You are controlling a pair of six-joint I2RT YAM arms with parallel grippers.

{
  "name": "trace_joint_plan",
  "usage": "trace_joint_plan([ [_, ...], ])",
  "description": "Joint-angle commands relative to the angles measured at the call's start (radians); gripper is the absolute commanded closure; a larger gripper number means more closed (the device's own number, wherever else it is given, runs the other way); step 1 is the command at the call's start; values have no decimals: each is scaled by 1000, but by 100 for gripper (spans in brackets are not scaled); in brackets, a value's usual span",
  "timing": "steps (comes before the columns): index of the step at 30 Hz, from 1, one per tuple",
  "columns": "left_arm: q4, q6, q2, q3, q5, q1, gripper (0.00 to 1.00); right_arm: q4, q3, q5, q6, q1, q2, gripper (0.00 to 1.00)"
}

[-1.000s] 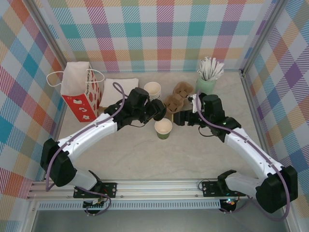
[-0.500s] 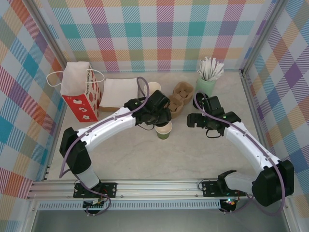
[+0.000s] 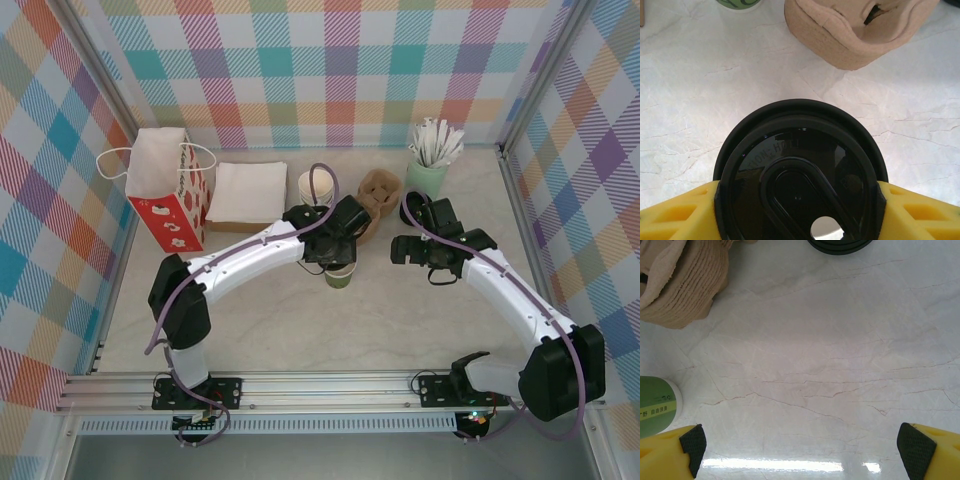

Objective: Pack the takeout coffee

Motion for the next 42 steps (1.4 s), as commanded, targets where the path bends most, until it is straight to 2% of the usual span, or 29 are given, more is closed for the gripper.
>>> trace_joint_plan([
  [1, -27, 18, 13, 30, 1, -25, 39, 8, -14, -15, 15, -4, 10, 0],
  [29, -33, 33, 56, 35, 25, -41, 38, 30, -34, -48, 25, -6, 23, 0],
  [36, -47, 44, 56, 50, -26, -49, 38, 36, -37, -55, 26, -5, 24, 0],
  [42, -78, 67, 64, 79, -111, -73, 38, 40, -40, -64, 29, -4, 27, 0],
])
